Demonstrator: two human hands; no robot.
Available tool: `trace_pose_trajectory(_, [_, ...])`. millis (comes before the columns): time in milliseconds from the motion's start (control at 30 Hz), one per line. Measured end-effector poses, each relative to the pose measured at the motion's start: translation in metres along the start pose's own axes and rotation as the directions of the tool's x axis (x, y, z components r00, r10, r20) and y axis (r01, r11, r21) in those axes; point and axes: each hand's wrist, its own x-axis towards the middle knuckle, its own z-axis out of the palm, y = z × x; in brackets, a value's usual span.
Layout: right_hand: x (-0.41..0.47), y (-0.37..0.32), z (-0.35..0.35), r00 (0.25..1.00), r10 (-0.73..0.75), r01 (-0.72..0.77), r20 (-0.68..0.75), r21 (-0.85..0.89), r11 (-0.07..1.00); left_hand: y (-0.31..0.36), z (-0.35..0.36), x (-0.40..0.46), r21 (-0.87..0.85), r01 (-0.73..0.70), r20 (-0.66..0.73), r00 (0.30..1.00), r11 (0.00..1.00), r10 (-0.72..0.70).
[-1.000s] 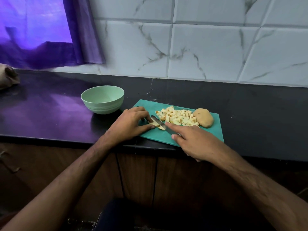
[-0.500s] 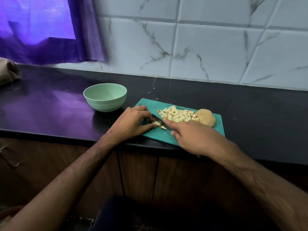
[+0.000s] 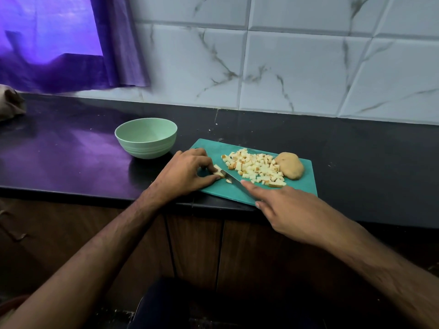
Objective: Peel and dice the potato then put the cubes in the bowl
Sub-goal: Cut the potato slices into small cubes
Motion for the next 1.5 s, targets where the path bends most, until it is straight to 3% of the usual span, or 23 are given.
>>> trace_pose_trajectory(333, [-0.025, -0.001, 0.02, 0.992, 0.003, -0.007, -0.129, -0.029, 1.0, -0.001, 0.0, -0.003, 0.044, -0.023, 0.008, 1.0, 0.999, 0.023])
trace_pose_trajectory(467, [-0.023, 0.002, 0.025, 0.991, 0.017, -0.018, -0.13, -0.005, 1.0, 0.005, -0.001, -0.004, 0.145, -0.053, -0.002, 0.999, 0.988, 0.054])
trace_pose_trajectory(767, [-0.022, 0.002, 0.028, 0.987, 0.013, -0.012, -0.161, 0.008, 1.0, 0.012, -0.004, -0.006, 0.202, -0.126, 0.02, 0.992, 0.971, 0.125])
trace_pose_trajectory(967, [-0.022, 0.002, 0.024, 0.99, 0.009, -0.01, -0.138, -0.007, 1.0, 0.008, -0.001, -0.002, 0.268, -0.189, 0.18, 0.973, 0.945, 0.144])
trace_pose_trajectory(1500, [-0.048, 0.014, 0.016, 0.995, 0.041, -0.039, -0.089, 0.018, 0.999, 0.004, 0.0, -0.001, 0.18, -0.149, 0.177, 0.977, 0.972, 0.117])
